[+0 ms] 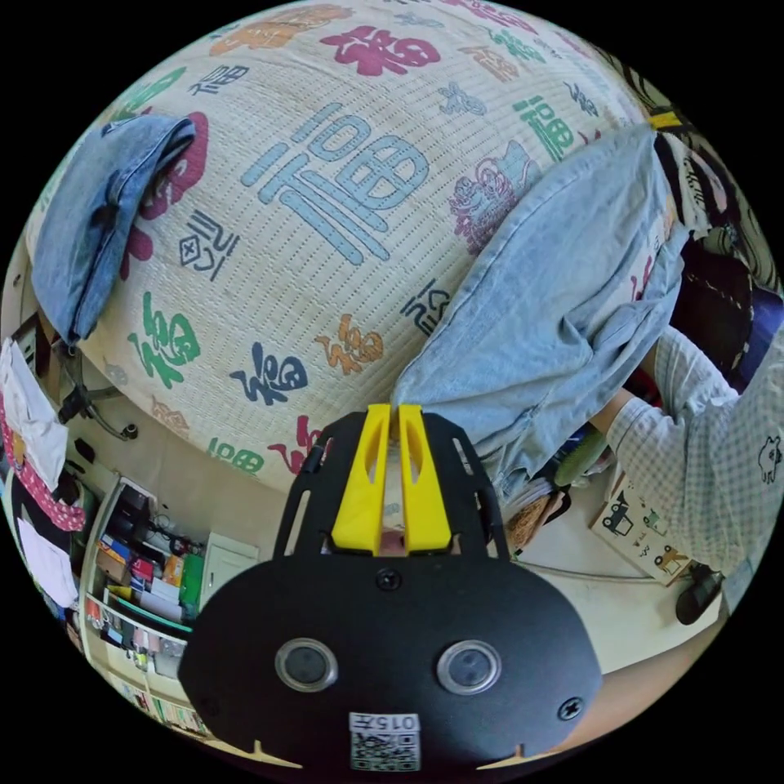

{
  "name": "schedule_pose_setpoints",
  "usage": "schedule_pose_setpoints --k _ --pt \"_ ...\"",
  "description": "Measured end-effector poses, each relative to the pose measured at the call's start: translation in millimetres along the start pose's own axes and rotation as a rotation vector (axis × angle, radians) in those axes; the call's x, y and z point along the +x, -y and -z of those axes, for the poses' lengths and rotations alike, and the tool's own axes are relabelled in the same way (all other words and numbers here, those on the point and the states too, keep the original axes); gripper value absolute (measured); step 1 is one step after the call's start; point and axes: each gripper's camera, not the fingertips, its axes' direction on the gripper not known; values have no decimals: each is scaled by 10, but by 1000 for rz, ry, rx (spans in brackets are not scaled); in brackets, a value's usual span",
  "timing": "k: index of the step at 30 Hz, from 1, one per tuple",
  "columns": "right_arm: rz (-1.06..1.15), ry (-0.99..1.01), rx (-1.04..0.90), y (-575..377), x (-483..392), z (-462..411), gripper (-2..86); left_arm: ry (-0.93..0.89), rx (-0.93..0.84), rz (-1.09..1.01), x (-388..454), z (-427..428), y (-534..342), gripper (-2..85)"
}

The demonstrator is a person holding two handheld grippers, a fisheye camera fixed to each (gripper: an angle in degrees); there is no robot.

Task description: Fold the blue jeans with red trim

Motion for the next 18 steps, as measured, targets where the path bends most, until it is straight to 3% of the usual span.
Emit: schedule_pose_setpoints --k 8,10,13,18 --pt "-69 -113 -180 467 554 236 37 49 124 138 -446 35 -97 22" --pt "-146 -99 -184 495 638 138 60 91 18 180 -482 -271 -32 56" --pt "-294 -78 -105 152 759 41 73 216 50 222 -273 -552 -138 64" --pt "-487 239 200 -1166 557 -315 79 207 294 485 133 -929 -963 63"
